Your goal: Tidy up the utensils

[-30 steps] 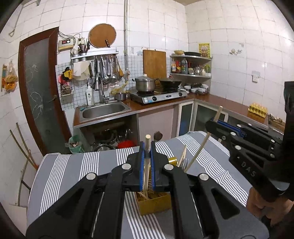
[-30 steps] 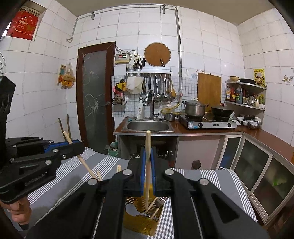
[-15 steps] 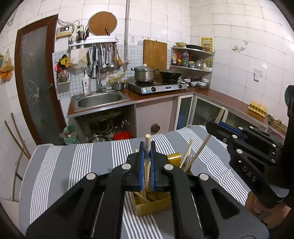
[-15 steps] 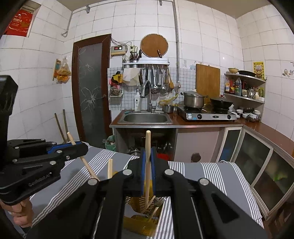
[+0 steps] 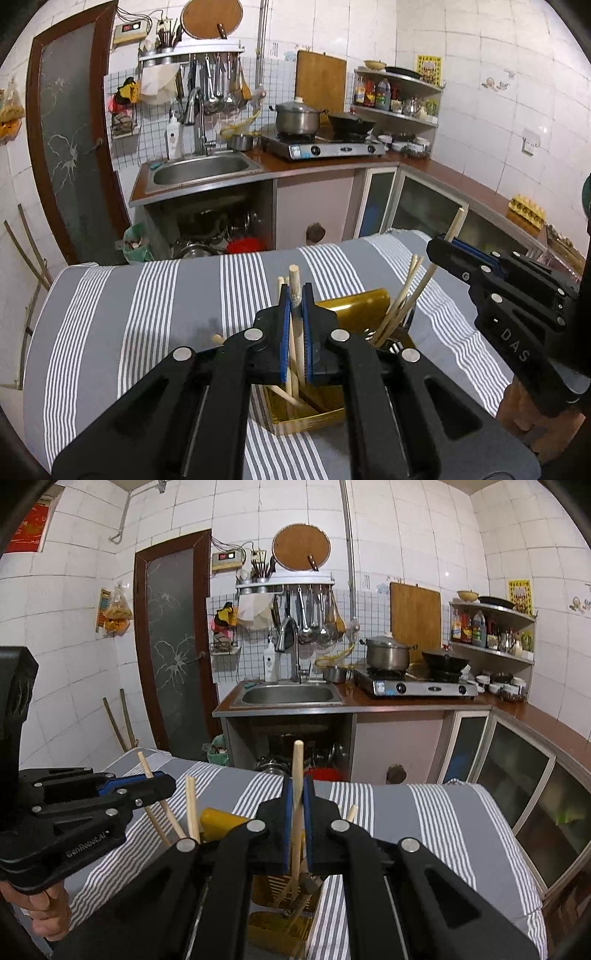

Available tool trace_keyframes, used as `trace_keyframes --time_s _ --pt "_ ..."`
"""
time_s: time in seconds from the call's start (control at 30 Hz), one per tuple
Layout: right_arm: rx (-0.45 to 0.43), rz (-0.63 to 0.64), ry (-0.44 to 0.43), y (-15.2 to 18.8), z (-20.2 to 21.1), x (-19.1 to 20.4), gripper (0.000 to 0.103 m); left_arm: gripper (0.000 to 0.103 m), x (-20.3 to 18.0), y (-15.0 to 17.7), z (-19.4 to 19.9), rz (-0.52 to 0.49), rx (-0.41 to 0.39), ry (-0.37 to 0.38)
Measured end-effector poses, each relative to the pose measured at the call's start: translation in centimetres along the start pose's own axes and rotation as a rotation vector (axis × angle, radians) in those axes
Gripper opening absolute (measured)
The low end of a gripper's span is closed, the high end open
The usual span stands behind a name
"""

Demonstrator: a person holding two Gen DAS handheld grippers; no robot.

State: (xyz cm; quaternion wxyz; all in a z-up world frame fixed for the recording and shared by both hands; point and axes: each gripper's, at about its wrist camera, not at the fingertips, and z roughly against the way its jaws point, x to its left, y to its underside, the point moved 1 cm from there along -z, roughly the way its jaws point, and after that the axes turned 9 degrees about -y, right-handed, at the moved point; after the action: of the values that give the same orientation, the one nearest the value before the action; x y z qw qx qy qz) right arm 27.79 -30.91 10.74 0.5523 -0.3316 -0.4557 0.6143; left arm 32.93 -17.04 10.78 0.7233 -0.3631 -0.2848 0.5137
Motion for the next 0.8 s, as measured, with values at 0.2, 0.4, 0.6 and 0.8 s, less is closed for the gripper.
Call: trace_keyframes --time_s 0.2,0.4,0.6,0.8 --pt "0.032 -0.025 0.015 1.2 -2.0 -0.9 0.007 0.009 -0.3 1.1 -3.2 0.0 0.021 -0.028" --pt "-0.03 -0.059 0.034 1.5 0.2 -1.6 0.051 0.058 0.2 1.8 -1.6 0.026 -0.029 -0.046" --pt "-0.067 -0.056 0.039 1.5 4.0 -1.5 0.053 0.07 0.5 1.8 2.9 0.03 -0.114 -0.06" --pt "-0.154 -0.045 0.081 3.9 11.0 -0.2 0.082 0.097 1.5 5.4 10.2 0.023 -0.262 -0.119"
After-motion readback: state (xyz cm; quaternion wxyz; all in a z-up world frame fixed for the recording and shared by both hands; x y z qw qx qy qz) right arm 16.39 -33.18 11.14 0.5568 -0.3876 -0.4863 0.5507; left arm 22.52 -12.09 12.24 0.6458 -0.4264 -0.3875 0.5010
